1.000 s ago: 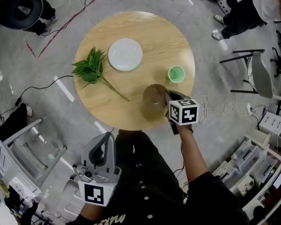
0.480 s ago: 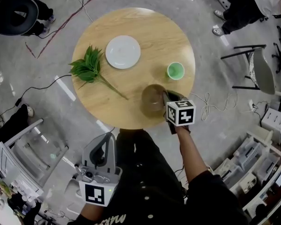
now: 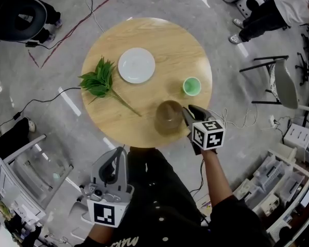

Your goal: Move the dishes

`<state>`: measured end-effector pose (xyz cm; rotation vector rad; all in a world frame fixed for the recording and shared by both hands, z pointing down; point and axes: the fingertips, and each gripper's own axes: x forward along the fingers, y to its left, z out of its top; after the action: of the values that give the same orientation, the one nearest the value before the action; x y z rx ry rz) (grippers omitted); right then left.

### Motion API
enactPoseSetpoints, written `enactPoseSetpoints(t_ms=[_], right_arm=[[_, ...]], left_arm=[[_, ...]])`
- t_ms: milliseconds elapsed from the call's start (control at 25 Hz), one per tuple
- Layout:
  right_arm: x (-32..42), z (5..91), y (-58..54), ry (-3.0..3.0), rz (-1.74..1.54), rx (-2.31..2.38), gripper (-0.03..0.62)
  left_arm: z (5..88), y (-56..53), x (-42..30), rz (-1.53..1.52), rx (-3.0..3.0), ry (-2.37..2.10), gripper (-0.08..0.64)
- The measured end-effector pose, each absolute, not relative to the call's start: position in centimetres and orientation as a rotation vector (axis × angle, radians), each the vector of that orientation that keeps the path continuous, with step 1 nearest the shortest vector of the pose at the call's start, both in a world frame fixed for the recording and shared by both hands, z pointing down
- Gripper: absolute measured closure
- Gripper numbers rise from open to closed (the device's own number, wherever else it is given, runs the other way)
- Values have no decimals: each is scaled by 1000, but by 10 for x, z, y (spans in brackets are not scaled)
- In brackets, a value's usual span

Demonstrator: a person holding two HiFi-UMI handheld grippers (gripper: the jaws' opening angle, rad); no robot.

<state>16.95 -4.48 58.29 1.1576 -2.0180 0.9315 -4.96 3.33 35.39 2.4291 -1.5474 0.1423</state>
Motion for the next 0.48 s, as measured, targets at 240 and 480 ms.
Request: enactPoseSetpoints(t_ms=[240,480], right_arm=[[146,513,-109,-2214,800,1114,448],[81,510,-180,-2286,820,969,436]], left_arm=[[349,26,-58,112,2417,-1572,543],[349,22,-72,90,2388,-1611,543]])
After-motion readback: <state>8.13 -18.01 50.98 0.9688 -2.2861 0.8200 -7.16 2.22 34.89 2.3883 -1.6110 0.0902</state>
